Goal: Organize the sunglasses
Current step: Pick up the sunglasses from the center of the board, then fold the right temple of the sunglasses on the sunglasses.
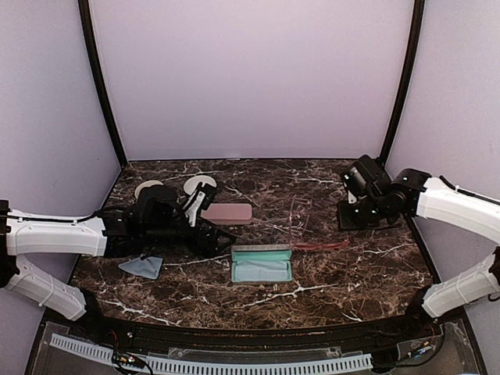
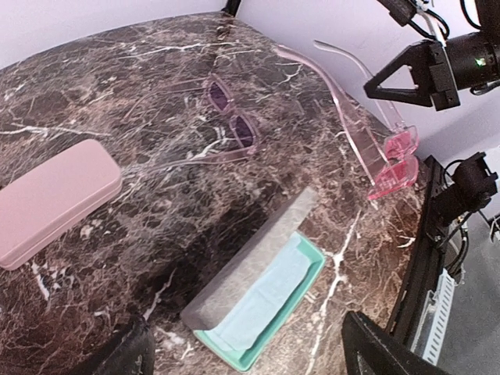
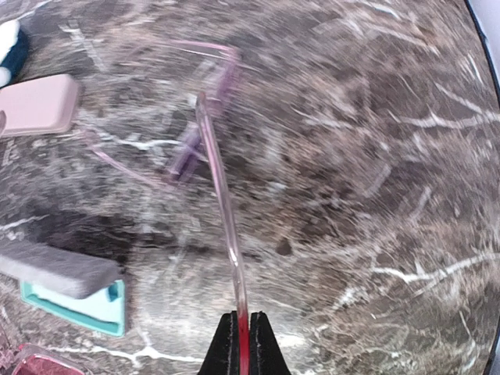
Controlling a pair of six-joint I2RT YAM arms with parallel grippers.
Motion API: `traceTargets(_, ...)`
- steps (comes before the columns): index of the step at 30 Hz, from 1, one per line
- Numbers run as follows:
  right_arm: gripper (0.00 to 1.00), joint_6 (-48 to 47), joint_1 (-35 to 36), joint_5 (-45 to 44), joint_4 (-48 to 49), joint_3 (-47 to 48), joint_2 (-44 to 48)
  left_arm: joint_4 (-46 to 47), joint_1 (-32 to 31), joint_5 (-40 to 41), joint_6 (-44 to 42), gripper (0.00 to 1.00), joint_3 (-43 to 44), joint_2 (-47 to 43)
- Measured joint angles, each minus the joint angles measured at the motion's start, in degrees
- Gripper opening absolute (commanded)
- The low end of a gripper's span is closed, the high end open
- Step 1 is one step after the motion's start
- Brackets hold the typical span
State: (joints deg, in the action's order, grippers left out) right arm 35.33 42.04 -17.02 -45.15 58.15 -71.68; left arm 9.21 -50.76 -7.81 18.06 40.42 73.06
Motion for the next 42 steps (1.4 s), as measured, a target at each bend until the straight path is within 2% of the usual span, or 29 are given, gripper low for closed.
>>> traceTargets(12, 0.0, -5.6, 10.3, 0.0, 9.2, 6.7, -10.3, 6.4, -0.8, -0.9, 6.4, 0.85, 1.6, -2.3)
traceTargets(20, 0.0, -7.8, 13.8, 0.9, 14.3, 10.6, -14.4, 9.1, -0.8, -0.6, 11.9, 0.69, 2.6, 0.6)
traceTargets(25, 0.0, -8.3, 14.4, 1.4, 16.1, 10.7, -15.0, 9.4, -0.8, -0.1, 13.7, 0.47, 3.5, 2.2)
traceTargets(26, 0.0, -8.4, 14.5, 1.4, 16.3, 10.7, -15.0, 9.6, -0.8, -0.2, 13.9, 0.45, 3.7, 2.4)
traceTargets(29, 0.0, -8.5, 14.6, 1.6, 16.9, 10.7, -15.1, 10.0, -0.8, -0.6, 14.3, 0.45, 4.0, 3.2)
traceTargets(35, 0.0, -8.7, 14.7, 1.6, 17.4, 10.7, -15.1, 10.2, -0.8, -1.3, 15.8, 0.51, 4.4, 4.1)
traceTargets(42, 0.0, -8.9, 14.7, 1.1, 17.8, 10.7, -15.1, 10.3, -0.8, -1.2, 17.8, 0.47, 3.7, 2.9)
